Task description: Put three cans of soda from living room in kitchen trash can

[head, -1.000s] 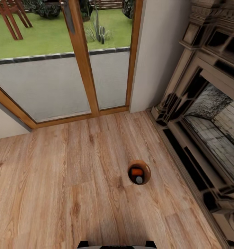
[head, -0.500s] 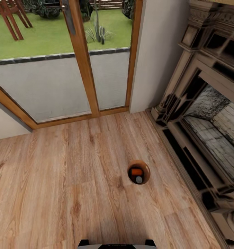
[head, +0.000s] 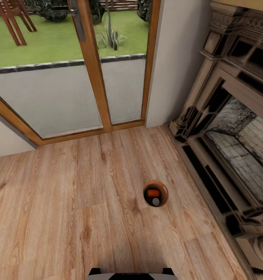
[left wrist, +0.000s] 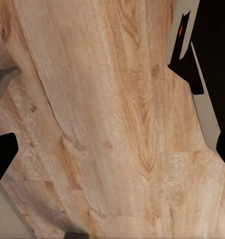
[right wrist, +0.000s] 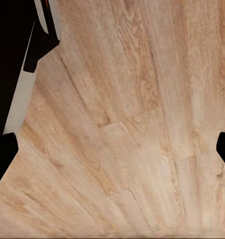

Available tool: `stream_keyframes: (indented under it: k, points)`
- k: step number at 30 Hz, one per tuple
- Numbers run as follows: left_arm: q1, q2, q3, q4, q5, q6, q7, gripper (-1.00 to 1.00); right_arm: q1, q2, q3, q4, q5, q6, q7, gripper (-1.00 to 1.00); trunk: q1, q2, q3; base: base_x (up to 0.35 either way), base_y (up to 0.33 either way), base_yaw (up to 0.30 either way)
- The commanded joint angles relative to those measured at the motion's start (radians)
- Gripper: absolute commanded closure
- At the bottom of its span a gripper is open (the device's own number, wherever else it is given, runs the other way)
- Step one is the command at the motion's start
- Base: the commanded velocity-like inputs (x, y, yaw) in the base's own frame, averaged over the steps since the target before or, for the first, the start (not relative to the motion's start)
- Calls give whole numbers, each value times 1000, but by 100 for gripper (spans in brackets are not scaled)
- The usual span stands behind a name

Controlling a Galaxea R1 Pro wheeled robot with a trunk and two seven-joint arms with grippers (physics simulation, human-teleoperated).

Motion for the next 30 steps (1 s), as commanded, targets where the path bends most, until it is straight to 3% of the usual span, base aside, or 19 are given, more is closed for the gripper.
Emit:
stream_keyframes:
  k: [1,6,14,25,30]
  points:
    - [0,0,5,0,7,-1,-10,-100,3,2,-9,2,2,-4,-14,-100,-4,6,3,0,0,0]
    - [0,0,5,0,8,1,-10,-100,16,7,-7,2,3,-3,-54,-100,-23,41,18,0,0,0]
    - [0,0,5,1,7,3,-5,-100,27,8,-7,2,3,-3,-61,-100,-53,97,43,0,0,0]
    - [0,0,2,4,-2,65,9,-100,29,9,-7,2,3,-3,-62,-100,-96,174,78,0,0,0]
    - [0,0,1,6,-34,77,9,-100,29,9,-7,2,3,-3,-62,-100,-115,209,94,0,0,0]
